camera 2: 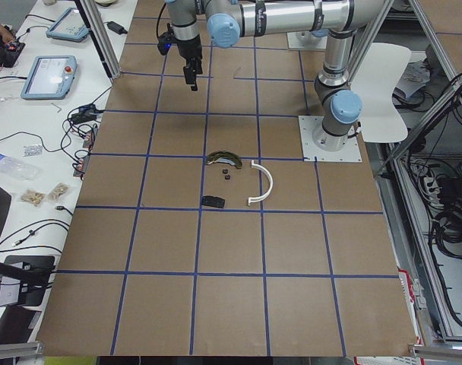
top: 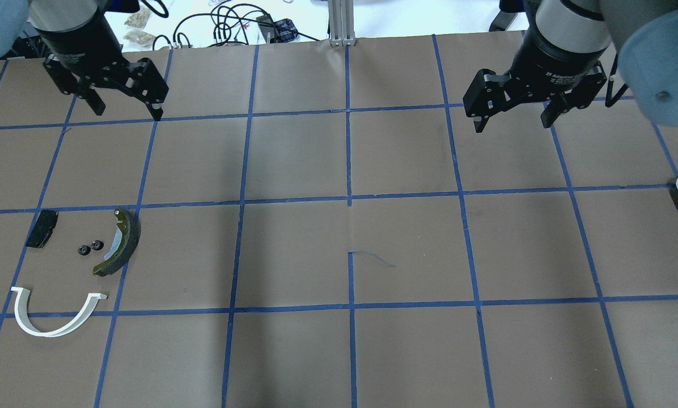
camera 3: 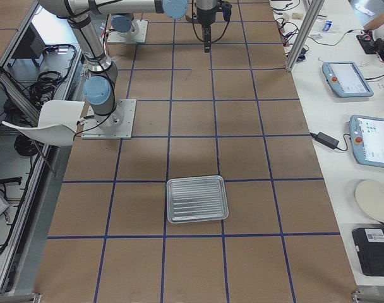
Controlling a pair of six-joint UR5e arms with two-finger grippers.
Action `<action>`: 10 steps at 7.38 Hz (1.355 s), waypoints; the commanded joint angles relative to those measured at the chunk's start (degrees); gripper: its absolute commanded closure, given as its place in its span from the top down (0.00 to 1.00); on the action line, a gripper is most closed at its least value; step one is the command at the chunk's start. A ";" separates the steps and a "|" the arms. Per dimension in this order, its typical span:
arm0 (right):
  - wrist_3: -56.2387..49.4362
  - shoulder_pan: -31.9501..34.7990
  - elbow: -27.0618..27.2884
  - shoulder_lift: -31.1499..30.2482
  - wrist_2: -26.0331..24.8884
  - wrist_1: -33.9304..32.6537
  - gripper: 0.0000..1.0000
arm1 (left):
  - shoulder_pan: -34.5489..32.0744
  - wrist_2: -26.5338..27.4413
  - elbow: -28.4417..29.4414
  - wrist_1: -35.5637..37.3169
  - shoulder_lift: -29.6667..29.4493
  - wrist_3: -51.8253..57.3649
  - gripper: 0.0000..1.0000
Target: Place bearing gear from tray to pile
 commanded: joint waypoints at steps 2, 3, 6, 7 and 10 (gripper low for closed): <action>0.04 -0.05 0.00 -0.01 -0.04 0.00 1.00 | -4.91 -4.24 -1.93 0.07 1.98 -1.51 1.00; 0.04 -0.05 0.00 -0.01 -0.04 0.00 1.00 | -5.00 -4.16 -2.72 -0.19 3.03 -1.68 1.00; 0.04 -0.05 0.00 -0.01 -0.04 0.00 1.00 | -1.68 -3.98 -5.28 0.07 4.98 -0.89 1.00; 0.04 -0.05 0.00 -0.01 -0.04 0.00 1.00 | -1.14 -3.89 -5.28 0.07 5.06 -0.89 1.00; 0.65 -0.14 -0.09 0.17 0.67 -0.27 1.00 | -1.22 -2.05 -5.19 0.42 5.07 -0.98 1.00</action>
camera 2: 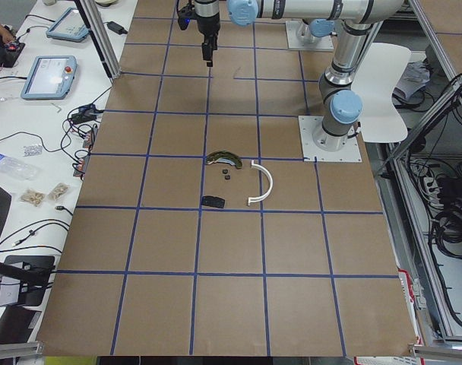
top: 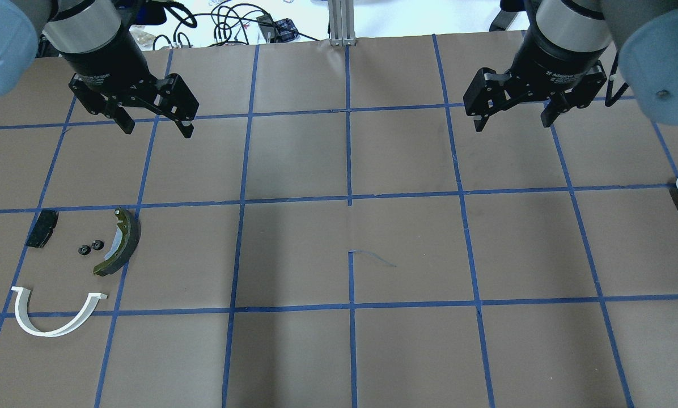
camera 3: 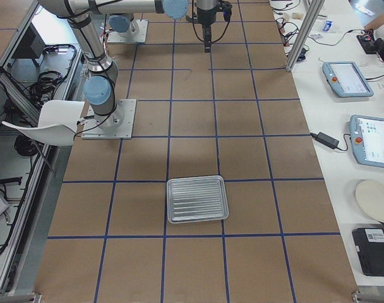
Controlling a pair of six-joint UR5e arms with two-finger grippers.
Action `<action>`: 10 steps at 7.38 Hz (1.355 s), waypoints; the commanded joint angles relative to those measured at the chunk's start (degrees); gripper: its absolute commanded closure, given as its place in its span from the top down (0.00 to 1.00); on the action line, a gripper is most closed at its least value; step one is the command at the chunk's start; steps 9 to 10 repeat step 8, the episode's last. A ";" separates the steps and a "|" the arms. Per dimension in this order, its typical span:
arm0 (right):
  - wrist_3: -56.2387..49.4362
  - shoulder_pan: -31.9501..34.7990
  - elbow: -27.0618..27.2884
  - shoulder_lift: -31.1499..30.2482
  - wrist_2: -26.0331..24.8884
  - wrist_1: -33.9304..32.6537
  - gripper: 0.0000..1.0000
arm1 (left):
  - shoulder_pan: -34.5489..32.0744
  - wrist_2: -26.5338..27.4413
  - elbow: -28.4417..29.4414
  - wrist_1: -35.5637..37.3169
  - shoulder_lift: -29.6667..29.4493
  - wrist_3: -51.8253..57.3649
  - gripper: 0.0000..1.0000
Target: Place bearing gear from tray to pile
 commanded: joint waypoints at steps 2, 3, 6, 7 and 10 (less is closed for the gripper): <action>0.25 -0.03 0.02 0.01 0.20 -0.02 1.00 | -0.13 0.37 -0.01 0.13 -0.09 -0.27 1.00; 0.25 -0.03 0.02 0.01 0.20 -0.02 1.00 | -0.48 -0.41 0.08 0.13 -0.61 -0.97 1.00; 0.25 0.06 0.02 0.01 0.02 -0.02 1.00 | -0.65 -0.59 -0.01 0.22 -0.97 -1.06 1.00; 0.25 0.06 0.02 0.01 0.02 -0.02 1.00 | -0.65 -0.25 -0.10 0.13 -0.88 -0.98 1.00; 0.25 -0.03 0.02 0.01 0.02 -0.02 1.00 | -0.65 -0.15 -0.27 0.04 -0.88 -0.97 1.00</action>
